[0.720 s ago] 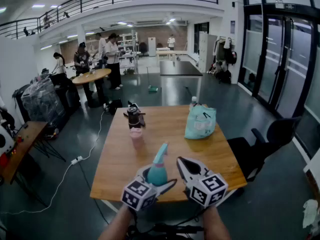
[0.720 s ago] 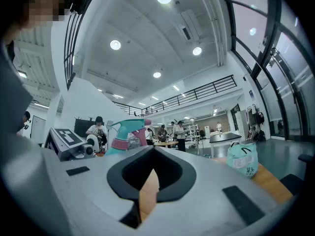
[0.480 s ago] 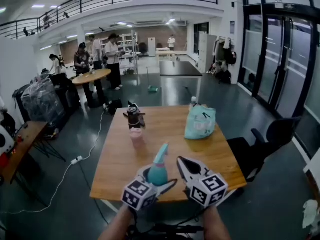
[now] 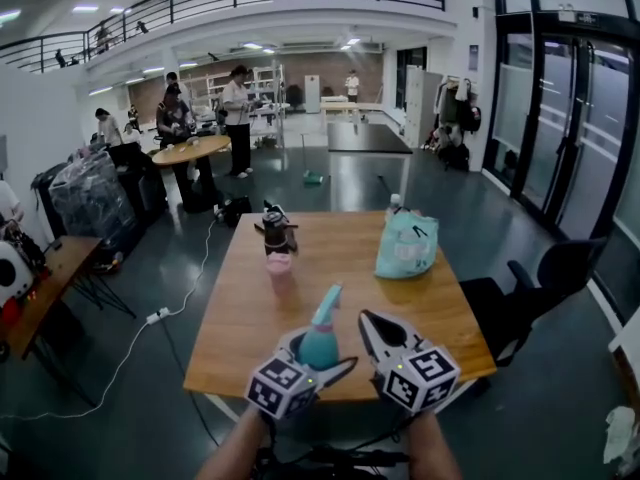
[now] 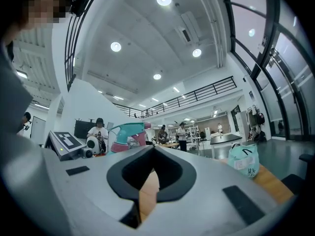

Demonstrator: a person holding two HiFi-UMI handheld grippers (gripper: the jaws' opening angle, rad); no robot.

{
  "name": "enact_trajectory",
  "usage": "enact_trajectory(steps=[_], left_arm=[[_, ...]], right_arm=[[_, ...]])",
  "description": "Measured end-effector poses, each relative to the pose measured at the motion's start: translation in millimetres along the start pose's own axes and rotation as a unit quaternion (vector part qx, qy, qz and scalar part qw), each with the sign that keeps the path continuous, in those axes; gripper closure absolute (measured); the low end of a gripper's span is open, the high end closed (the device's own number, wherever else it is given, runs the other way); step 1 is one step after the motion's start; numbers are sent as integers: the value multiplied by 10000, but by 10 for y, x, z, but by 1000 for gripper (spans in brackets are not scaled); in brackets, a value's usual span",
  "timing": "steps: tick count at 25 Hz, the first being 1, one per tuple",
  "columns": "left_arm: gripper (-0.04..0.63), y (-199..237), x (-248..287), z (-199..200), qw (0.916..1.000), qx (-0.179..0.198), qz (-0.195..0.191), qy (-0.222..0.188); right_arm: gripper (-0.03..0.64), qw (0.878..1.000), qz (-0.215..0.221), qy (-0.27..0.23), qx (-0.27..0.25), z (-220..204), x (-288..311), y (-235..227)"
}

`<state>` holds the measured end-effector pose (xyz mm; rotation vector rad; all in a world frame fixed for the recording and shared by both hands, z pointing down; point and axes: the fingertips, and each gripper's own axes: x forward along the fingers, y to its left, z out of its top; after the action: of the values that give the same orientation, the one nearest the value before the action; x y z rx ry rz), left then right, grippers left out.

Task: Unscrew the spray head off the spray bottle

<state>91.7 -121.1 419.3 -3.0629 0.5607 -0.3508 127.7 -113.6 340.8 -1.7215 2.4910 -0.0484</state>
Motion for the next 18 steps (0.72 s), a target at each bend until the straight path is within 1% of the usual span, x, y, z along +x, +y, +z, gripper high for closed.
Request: enact_trajectory(steps=[3, 9, 13, 14, 16, 18], left_arm=[[166, -11, -31, -1, 10000, -12, 3, -6], [166, 2, -28, -103, 10000, -51, 63, 23], [166, -23, -28, -131, 9999, 18, 101, 34], [166, -32, -32, -137, 9999, 37, 108, 37], [166, -41, -47, -142, 9999, 80, 128, 51], [166, -42, -58, -143, 9998, 113, 148, 65]], right_arm=[[607, 9999, 149, -47, 54, 12, -6, 61], [606, 9967, 762, -264, -29, 69, -43, 344], [604, 9924, 1179, -261, 232, 48, -36, 498], [594, 9907, 1293, -254, 330, 34, -34, 539], [527, 9872, 1493, -246, 510, 22, -31, 618], [481, 9847, 1599, -215, 658, 12, -17, 667]])
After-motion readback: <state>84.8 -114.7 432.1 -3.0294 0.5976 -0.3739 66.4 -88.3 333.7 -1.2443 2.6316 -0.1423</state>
